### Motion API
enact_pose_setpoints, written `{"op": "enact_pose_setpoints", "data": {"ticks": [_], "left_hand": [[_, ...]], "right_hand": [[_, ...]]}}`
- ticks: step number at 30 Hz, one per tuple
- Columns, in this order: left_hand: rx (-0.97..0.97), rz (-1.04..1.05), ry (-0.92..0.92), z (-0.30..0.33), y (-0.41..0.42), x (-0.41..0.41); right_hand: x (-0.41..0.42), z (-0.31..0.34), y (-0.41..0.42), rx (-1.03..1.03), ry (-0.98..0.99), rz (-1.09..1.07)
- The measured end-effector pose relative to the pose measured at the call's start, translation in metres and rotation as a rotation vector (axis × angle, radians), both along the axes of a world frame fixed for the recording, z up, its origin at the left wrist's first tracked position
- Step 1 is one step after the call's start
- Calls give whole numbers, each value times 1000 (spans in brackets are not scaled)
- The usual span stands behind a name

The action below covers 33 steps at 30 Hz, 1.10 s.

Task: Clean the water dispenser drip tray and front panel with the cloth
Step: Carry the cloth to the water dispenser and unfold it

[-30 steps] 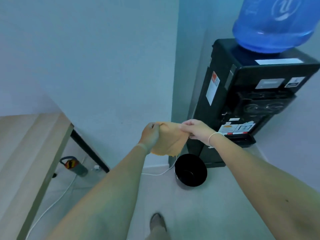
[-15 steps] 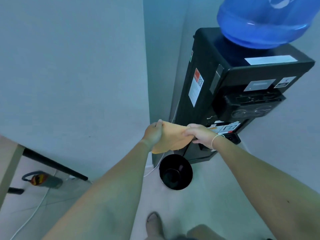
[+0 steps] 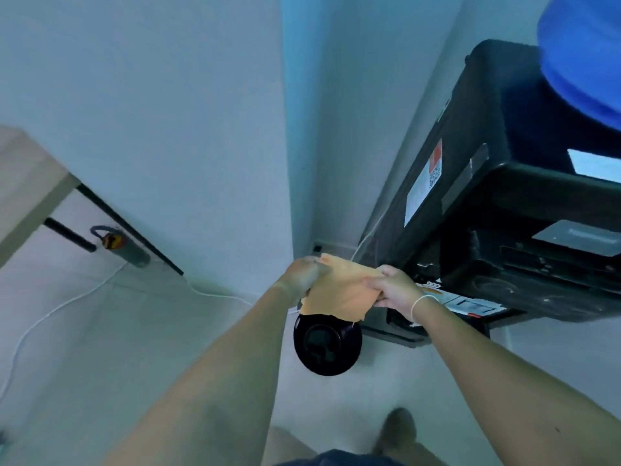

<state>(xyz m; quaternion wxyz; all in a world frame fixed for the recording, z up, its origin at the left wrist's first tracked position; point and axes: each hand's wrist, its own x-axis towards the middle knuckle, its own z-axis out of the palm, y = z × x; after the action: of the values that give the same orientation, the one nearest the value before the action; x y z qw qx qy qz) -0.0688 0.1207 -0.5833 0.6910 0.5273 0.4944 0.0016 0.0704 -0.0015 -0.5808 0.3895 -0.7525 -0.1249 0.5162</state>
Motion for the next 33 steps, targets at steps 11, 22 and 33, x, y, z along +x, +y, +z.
{"op": "enact_pose_setpoints", "data": {"ticks": [11,22,33], "left_hand": [[-33,372,-17,-61,-111,0],[-146,419,30,-186,-166,-12],[-38,431,-17,-314,-208,10]], "right_hand": [[28,-60,-57,-27,-45,141],[16,-186,-109,-65,-90,198],[31,-312,-146,59,-162,179]]}}
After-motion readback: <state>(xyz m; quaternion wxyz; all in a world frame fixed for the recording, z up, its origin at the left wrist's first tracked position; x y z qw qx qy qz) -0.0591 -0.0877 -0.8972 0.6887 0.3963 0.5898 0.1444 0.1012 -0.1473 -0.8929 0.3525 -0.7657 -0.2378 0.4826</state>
